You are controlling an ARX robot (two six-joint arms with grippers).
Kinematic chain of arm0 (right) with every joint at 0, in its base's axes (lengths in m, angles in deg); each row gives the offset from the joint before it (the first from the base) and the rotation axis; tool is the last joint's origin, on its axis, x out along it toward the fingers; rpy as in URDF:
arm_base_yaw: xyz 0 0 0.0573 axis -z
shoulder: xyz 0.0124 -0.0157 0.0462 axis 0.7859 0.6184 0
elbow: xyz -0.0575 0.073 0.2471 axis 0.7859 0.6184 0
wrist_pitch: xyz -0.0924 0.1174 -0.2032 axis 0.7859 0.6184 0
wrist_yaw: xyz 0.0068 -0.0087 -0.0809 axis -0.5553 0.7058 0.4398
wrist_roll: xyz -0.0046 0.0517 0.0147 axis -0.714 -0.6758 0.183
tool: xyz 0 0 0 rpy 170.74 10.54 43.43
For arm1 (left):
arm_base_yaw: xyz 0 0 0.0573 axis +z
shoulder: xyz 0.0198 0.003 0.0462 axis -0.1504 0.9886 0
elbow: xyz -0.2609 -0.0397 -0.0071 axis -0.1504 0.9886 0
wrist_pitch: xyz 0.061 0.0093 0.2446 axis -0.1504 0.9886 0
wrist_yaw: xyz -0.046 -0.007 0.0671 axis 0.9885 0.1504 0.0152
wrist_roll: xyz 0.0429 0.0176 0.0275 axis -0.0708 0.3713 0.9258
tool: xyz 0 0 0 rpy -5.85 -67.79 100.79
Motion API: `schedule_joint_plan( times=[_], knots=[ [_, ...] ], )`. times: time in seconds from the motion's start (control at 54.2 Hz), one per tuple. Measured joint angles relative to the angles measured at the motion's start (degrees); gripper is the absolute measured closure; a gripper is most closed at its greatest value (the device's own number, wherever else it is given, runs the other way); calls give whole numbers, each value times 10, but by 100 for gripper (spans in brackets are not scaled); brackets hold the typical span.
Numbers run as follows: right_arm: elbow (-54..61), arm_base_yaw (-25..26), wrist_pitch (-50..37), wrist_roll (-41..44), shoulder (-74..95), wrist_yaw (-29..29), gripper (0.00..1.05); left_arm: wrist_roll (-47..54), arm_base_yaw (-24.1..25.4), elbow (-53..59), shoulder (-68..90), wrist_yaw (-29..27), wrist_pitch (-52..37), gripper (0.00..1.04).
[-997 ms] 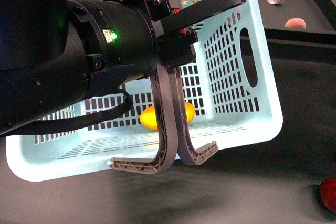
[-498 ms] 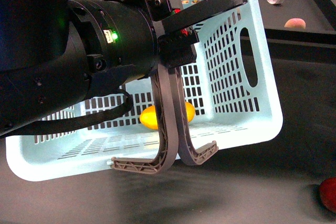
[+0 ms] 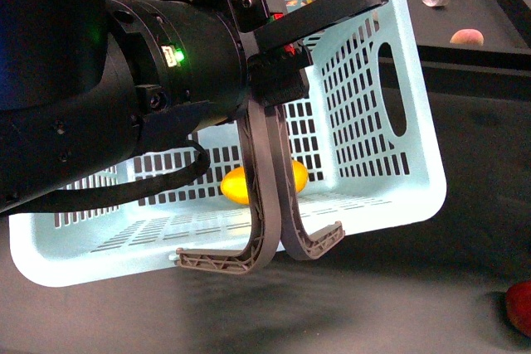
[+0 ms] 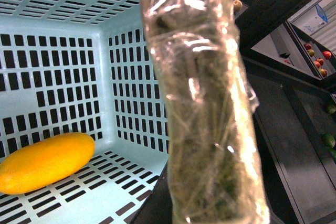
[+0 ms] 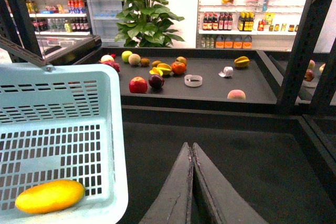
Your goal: Pick mango with right arm and hold basket with left
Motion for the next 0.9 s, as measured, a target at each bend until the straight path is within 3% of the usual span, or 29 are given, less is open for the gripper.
schedule_joint_plan(
  times=[0.111,0.166,0.369,0.609,0.664,0.757,0.904],
  knots=[
    [0,0,0,0,0,0,103,0,0,0,0,1,0,100],
    [0,0,0,1,0,0,96,-1,0,0,0,1,0,100],
    [0,0,0,1,0,0,50,0,0,0,0,1,0,100],
    [0,0,0,1,0,0,11,0,0,0,0,-4,1,100],
    [0,0,0,0,0,0,7,-3,-21,-20,2,-121,57,100],
    [0,0,0,1,0,-1,9,-32,-36,-55,21,-230,103,100],
    [0,0,0,1,0,0,8,-83,-30,-104,55,-279,138,100]
  ],
)
